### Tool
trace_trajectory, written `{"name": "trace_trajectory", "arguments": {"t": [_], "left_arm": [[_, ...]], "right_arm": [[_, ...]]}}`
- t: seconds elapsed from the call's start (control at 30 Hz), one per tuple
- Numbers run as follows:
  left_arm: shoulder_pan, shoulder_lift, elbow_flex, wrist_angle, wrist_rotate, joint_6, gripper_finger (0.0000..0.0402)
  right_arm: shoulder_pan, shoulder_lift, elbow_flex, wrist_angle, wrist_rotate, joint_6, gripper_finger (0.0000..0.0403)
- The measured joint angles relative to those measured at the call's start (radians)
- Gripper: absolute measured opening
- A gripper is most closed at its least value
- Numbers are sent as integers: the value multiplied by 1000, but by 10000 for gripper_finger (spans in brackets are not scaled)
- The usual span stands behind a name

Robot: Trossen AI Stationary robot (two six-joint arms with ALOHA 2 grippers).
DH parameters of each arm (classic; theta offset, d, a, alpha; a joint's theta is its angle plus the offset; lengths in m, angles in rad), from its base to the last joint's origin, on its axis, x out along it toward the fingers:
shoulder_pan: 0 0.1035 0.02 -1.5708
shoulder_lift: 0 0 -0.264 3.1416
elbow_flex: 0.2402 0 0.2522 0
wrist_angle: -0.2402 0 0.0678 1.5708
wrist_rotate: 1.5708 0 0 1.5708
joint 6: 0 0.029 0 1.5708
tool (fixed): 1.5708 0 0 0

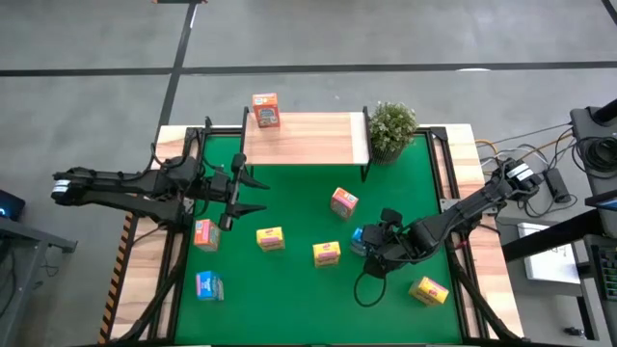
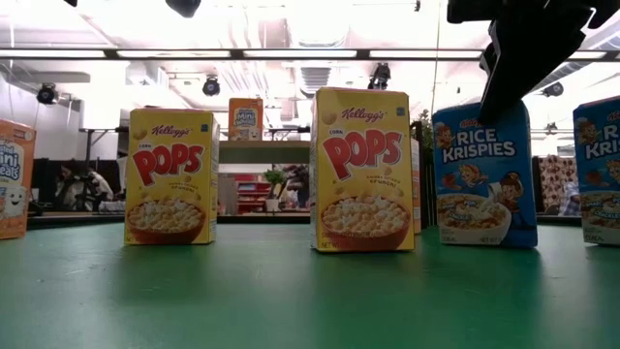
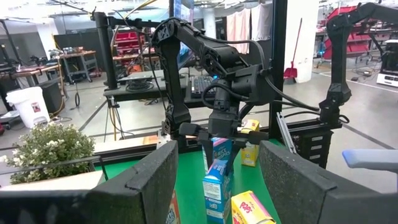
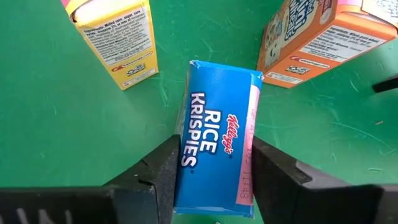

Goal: Stack cereal on shelf
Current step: Put the middle blue cereal box on the shelf

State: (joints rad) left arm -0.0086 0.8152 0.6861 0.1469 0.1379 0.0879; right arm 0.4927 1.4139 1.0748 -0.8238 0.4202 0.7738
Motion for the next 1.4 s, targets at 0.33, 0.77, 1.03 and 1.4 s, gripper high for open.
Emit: {"name": "trace_trajectory", "arguments": {"t": [0.33, 0.77, 1.03, 1.4], "left_arm": [[0, 0, 0, 1, 0, 0, 208], [0, -1, 0, 11, 0, 0, 208], [0, -3, 0, 15, 0, 9, 208], [3, -26, 0, -6, -21, 77, 208]], "right_arm": [[0, 0, 0, 0, 0, 0, 144], [-13, -25, 174, -155, -64, -26, 143], [-76, -43, 377, -221, -89, -111, 142], [-310, -30, 550, -185, -141, -419, 139]]}}
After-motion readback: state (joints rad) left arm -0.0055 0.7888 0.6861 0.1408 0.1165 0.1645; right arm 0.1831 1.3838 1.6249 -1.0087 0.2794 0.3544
